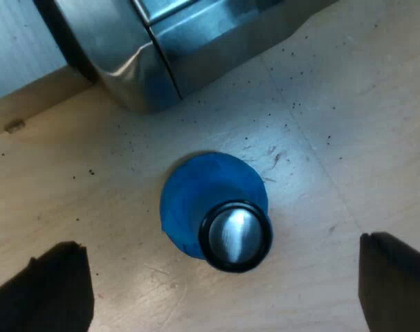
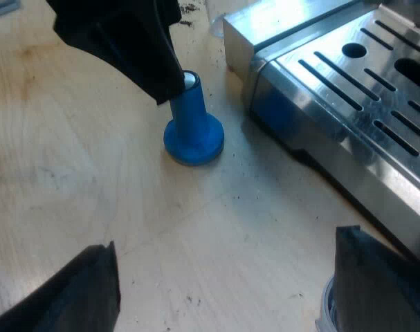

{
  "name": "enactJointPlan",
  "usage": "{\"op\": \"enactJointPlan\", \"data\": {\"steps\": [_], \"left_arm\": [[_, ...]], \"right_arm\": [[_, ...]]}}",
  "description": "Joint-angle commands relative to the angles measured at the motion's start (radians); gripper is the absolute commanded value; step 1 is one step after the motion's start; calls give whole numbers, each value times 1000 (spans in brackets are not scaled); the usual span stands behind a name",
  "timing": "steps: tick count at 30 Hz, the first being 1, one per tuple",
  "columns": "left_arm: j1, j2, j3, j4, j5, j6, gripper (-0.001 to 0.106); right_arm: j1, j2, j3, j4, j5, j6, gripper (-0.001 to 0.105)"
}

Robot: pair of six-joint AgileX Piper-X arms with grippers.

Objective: Grind coffee beans and then tamp

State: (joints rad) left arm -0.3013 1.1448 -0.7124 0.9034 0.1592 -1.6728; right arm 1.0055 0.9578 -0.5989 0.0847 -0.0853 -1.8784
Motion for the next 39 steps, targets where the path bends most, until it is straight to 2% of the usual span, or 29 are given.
{"op": "enactJointPlan", "data": {"steps": [1, 7, 13, 17, 19, 20, 23, 26, 28, 29, 32, 39], "left_arm": [[-1, 57, 0, -36, -15, 25, 80], [-1, 158, 0, -120, -15, 25, 80], [-1, 246, 0, -122, -15, 25, 80], [-5, 264, 0, -114, -15, 22, 77], [-7, 263, -4, -112, -15, 20, 65], [-7, 263, -3, -112, -15, 20, 63], [-7, 263, -3, -105, -15, 20, 48], [-7, 263, -3, -82, -15, 20, 28], [-7, 259, -3, -65, -15, 20, 7], [-7, 256, -3, -62, -15, 22, 1], [-7, 221, -3, -52, -15, 26, 0], [-37, 7, -3, -5, 2, 26, 0]], "right_arm": [[1, 7, -3, -28, -1, -2, 65], [1, 7, -3, -28, -1, -2, 65], [1, 7, -3, -28, -1, -2, 65], [1, 7, -3, -28, -1, -2, 65], [1, 7, -3, -28, -1, -2, 65], [1, 7, -3, -28, -1, -2, 65], [1, 7, -3, -28, -1, -2, 65], [1, 7, -3, -28, -1, -2, 65], [1, 7, -3, -28, -1, -2, 65], [1, 7, -3, -28, -1, -2, 65], [1, 7, -3, -28, -1, -2, 65], [1, 7, -3, -28, -1, -2, 65]]}}
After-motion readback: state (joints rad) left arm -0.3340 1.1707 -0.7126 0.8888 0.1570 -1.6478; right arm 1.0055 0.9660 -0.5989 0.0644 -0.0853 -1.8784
